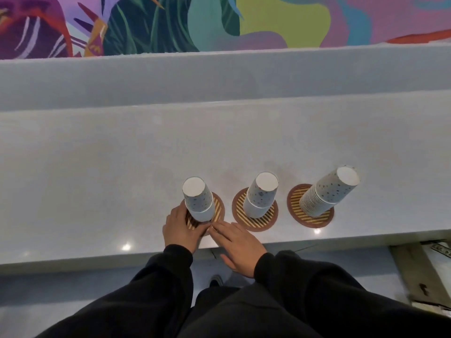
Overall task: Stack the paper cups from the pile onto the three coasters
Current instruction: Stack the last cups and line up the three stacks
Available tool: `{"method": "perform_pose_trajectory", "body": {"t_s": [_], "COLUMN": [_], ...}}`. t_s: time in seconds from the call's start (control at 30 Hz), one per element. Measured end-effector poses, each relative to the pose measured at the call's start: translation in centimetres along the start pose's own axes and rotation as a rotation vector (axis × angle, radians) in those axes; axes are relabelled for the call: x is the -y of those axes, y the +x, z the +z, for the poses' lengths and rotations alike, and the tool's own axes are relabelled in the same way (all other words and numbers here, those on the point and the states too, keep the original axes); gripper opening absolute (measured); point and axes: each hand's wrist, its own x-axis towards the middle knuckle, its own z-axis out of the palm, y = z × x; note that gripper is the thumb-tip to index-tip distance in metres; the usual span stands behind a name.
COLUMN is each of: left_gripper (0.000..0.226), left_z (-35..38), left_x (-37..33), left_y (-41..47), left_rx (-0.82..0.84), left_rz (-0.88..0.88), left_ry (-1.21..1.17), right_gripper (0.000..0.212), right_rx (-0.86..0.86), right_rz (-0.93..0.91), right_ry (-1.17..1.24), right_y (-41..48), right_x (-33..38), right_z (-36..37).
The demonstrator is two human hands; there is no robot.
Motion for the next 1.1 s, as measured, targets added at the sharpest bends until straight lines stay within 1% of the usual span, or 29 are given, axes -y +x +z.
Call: {"method": "perform_pose_trajectory", "body": {"t_s": [0.2, 0.27, 0.4, 0.47, 0.63, 0.8, 0.97, 1.1], "left_gripper": [0.067, 0.07, 0.089, 0.088, 0.079, 0.092, 0.086, 0.086], "left_z": [0.1, 0.2, 0.3, 0.5, 0.6, 0.8, 1.1, 0.9], "left_x": [0.7, 0.7, -0.3, -0.5, 0.0, -0.8, -1.2, -0.6], "left_y": [-0.1, -0.2, 0.0, 0.0, -0.1, 0.0, 0.1, 0.1], "left_rx": [-0.032, -0.038, -0.031, -0.04, -0.047, -0.045, -0.048, -0.061], "left_rz": [0.025, 0.021, -0.003, 0.008, 0.024, -0.02, -0.031, -0.028], "left_ry": [-0.082, -0.095, 0.037, 0.072, 0.047, 0.093, 0.12, 0.061], "right_gripper": [0.079, 0.079, 0.079, 0.079, 0.078, 0.077, 0.075, 0.077], "right_rx": [0.02, 0.019, 0.012, 0.002, 0.0, 0.016, -0.019, -0.018], "right_rz": [0.008, 0.007, -0.002, 0.005, 0.009, -0.01, -0.017, -0.013], "right_ry": [0.029, 0.039, 0.031, 0.037, 0.051, 0.079, 0.08, 0.079], "right_y": [-0.1, -0.1, 0.0, 0.0, -0.1, -0.1, -0.2, -0.3], "right_x": [-0.1, -0.2, -0.4, -0.5, -0.5, -0.7, -0.8, -0.7], "right_z": [-0.1, -0.1, -0.1, -0.1, -0.2, -0.2, -0.4, -0.4]}}
